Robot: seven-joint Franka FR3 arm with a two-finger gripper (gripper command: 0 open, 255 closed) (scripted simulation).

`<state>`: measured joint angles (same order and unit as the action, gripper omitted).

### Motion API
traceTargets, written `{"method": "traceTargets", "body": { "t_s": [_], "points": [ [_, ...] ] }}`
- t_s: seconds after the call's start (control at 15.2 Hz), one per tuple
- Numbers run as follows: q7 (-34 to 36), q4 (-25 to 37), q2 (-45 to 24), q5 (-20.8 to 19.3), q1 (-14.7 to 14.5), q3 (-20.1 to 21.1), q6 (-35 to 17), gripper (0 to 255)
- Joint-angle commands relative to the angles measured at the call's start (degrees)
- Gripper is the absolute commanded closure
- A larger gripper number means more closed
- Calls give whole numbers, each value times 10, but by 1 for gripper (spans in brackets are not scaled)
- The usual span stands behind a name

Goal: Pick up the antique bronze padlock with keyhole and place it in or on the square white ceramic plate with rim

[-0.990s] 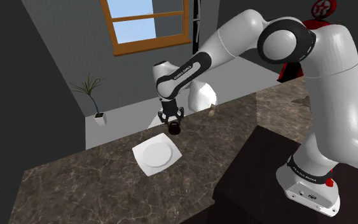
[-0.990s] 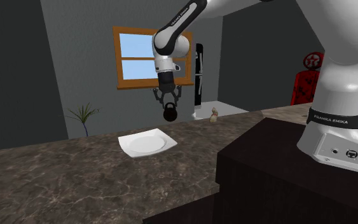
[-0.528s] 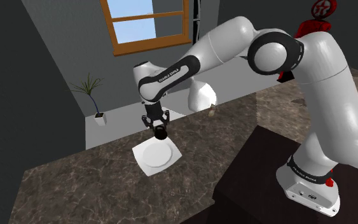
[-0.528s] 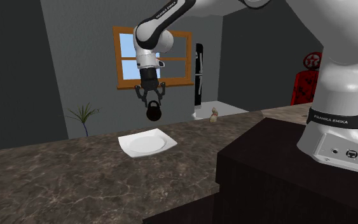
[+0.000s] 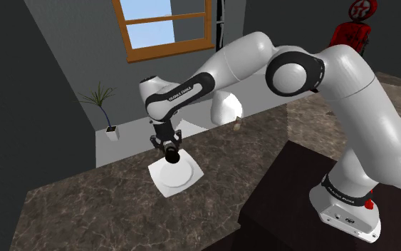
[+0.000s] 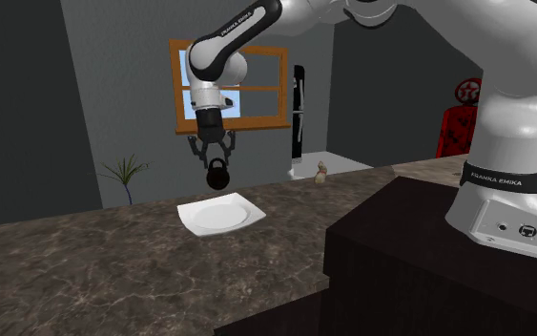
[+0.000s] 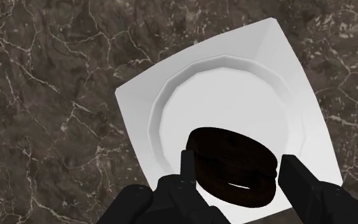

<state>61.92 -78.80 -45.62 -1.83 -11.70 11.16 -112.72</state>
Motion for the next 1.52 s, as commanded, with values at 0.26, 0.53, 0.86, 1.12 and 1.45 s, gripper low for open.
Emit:
{"method": "traceTargets", "body": {
  "t_s": [0.26,0.53,0.86,1.12,1.45],
  "points": [
    [-1,-2,-27,-3,-2,-3,-28,255],
    [-2,1,-47,-5,-4,-5,-46,255],
    [-3,8,-74,-7,-6,-7,-65,255],
    [-3,8,-74,-7,-6,-7,-65,255],
    [-3,8,-74,-7,-6,-7,-65,0]
  ]
}}
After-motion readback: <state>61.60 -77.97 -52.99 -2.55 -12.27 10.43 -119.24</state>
